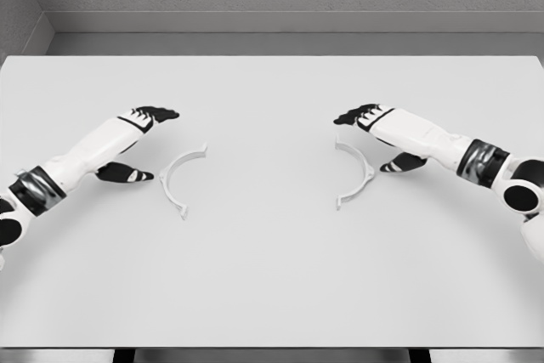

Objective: Assemble PVC drainage pipe clamps

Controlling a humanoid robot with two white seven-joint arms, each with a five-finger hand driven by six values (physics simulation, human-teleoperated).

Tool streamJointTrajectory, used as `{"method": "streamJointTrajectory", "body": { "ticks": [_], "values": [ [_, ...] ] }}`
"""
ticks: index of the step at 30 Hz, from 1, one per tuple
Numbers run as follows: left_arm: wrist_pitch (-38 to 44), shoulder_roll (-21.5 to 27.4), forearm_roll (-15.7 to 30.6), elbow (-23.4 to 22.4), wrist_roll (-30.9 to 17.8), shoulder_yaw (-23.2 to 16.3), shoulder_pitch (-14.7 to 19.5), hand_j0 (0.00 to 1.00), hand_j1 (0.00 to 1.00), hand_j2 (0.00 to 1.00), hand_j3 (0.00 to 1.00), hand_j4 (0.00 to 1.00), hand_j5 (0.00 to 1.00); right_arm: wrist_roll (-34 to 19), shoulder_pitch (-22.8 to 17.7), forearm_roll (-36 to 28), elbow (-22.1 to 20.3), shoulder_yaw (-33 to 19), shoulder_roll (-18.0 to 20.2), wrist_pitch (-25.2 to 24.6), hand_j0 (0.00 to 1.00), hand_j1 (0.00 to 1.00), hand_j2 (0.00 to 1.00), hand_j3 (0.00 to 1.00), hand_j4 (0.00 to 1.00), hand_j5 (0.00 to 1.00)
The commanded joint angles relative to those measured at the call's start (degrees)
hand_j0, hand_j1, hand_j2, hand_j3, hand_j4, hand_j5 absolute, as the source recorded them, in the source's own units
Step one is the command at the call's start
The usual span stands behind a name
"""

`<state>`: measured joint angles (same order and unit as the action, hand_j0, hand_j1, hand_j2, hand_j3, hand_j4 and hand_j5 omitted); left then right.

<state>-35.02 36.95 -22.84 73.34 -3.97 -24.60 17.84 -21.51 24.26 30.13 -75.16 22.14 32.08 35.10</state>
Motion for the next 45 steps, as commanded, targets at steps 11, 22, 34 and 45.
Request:
{"method": "streamJointTrajectory", "body": {
  "ticks": [11,22,34,45],
  "values": [
    [0.02,-2.32,-0.45,-0.39,0.02,-0.45,0.00,1.00,1.00,1.00,1.00,1.00,1.00,-0.02,0.44,-0.07,0.63,1.24,-1.32,-0.10,1.00,1.00,1.00,1.00,1.00,1.00],
    [0.02,-4.78,-1.85,1.01,0.02,-1.33,-0.26,1.00,1.00,1.00,1.00,1.00,1.00,-0.02,1.58,-0.07,1.07,2.38,-1.93,-0.10,1.00,1.00,1.00,1.00,1.00,1.00],
    [0.02,-5.66,-1.85,4.44,0.11,-2.21,-1.14,1.00,1.00,1.00,1.00,1.00,1.00,-0.02,3.25,0.02,2.38,4.58,-3.78,-0.10,1.00,1.00,1.00,1.00,1.00,1.00],
    [0.02,-6.89,-2.12,4.79,0.02,-2.21,-1.32,1.00,1.00,1.00,1.00,1.00,1.00,-0.02,4.57,0.02,3.26,5.90,-4.66,-0.10,1.00,1.00,1.00,1.00,1.00,1.00]
  ]
}}
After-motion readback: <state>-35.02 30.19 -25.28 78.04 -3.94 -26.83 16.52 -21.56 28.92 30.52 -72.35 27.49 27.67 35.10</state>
